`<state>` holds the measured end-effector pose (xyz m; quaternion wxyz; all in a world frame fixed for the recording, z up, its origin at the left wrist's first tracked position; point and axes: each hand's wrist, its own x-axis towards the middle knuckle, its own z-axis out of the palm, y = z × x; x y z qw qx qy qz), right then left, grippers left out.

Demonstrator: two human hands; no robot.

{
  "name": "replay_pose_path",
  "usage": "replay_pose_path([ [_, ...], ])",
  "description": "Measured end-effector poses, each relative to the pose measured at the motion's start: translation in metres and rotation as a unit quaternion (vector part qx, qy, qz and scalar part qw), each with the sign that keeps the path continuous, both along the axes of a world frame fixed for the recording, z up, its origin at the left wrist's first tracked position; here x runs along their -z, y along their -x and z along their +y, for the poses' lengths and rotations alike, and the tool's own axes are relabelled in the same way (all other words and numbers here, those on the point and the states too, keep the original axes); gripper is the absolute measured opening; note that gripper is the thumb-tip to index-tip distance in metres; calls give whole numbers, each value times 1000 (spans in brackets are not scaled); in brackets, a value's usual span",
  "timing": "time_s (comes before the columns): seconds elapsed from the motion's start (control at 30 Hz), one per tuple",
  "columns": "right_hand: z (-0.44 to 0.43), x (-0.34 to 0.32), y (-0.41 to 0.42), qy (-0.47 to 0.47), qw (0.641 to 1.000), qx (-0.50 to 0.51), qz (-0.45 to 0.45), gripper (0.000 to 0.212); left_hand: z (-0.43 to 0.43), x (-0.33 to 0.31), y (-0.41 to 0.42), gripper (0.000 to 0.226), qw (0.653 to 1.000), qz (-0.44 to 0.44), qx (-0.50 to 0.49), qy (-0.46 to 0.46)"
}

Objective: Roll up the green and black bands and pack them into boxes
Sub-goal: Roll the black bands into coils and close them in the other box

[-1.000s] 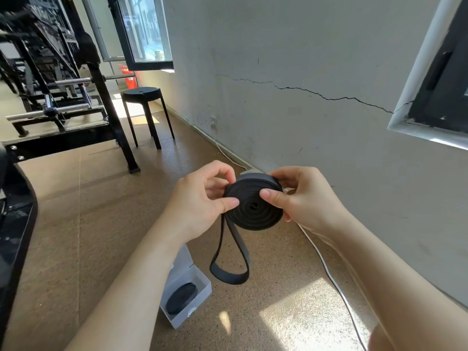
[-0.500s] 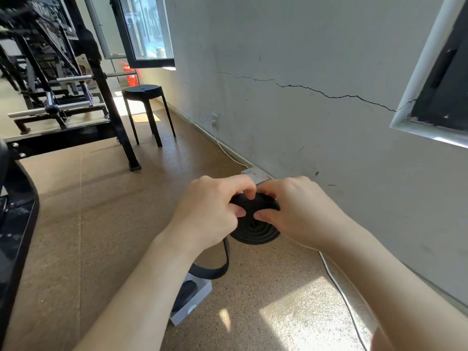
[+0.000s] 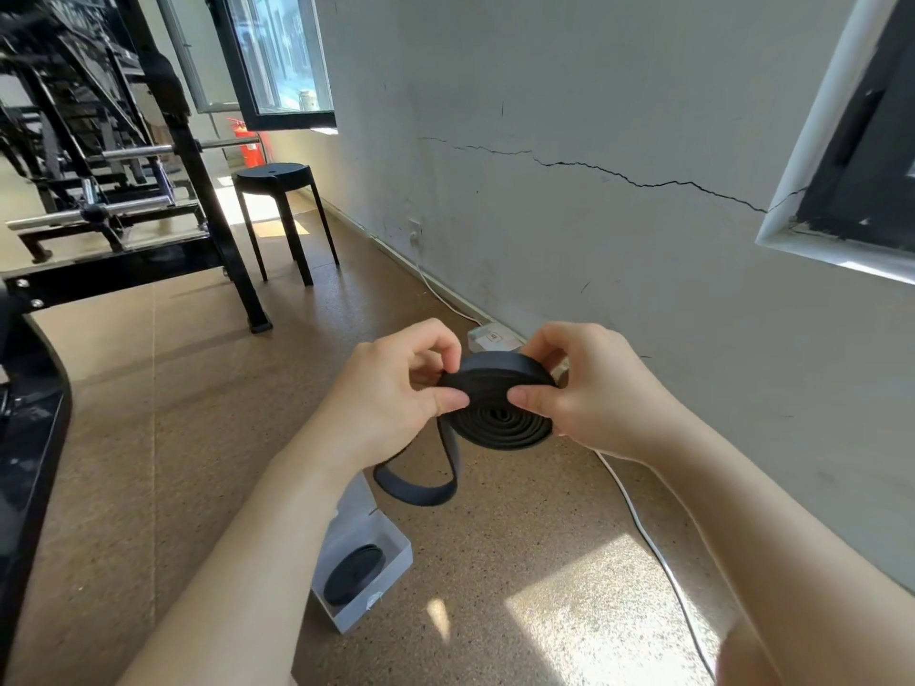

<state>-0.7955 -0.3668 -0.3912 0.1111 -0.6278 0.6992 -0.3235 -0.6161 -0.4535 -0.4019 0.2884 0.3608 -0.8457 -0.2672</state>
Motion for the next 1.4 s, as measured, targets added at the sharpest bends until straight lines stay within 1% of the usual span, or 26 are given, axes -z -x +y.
replay_pose_path([
  [0.13,-4,7,3,-5,988,-11,-152,19,0,0,-1,32,999,31,-10,-5],
  [0.2,-4,9,1,-19,983,-19,-184,17,1,-1,-1,33,999,40,-18,6],
  [0.27,-4,9,0,-41,981,-30,-187,17,1,0,-2,33,999,25,-23,23],
  [0.3,-3,8,-1,-51,983,-37,-170,17,1,0,-2,32,999,9,-23,36],
  [0.33,-1,6,-1,-57,990,-41,-124,19,2,1,-2,30,998,-9,-20,52],
  [0.4,1,7,-3,-39,998,-35,22,30,3,2,0,30,996,-45,-6,79],
  [0.43,3,6,-6,-21,997,-32,68,33,4,2,2,30,994,-60,2,90],
  [0.53,1,5,-17,-11,993,-33,116,26,8,2,6,31,989,-81,16,127],
  [0.6,-1,6,-18,-4,990,-10,144,23,10,2,8,28,989,-65,14,129],
  [0.63,-1,5,-17,3,990,0,143,22,11,2,8,26,993,-43,9,111],
  [0.7,-1,4,-13,15,993,15,115,19,9,2,8,22,998,8,-3,65],
  [0.77,-1,4,-12,16,997,18,79,17,7,1,6,22,999,36,-10,31],
  [0.87,-4,7,-10,12,999,14,42,21,4,0,4,23,1000,17,-10,4],
  [0.97,-6,8,-7,8,1000,7,-16,24,2,0,2,27,1000,-2,-3,2],
  [1.07,-6,10,-5,0,996,-5,-93,17,3,0,1,27,1000,-1,-7,13],
  [1.13,-6,8,-5,-16,993,-21,-119,13,2,0,0,27,999,-10,-7,31],
  [1.17,-5,7,-6,-24,994,-30,-99,13,2,1,0,28,999,-17,-5,40],
  [1.27,-2,6,-12,-18,998,-35,49,27,4,3,3,28,995,-67,1,75],
  [1.33,-2,5,-19,-16,994,-34,101,28,7,5,8,29,989,-102,4,104],
  [1.4,-2,5,-23,-24,989,-21,143,25,9,6,12,30,988,-105,9,111],
])
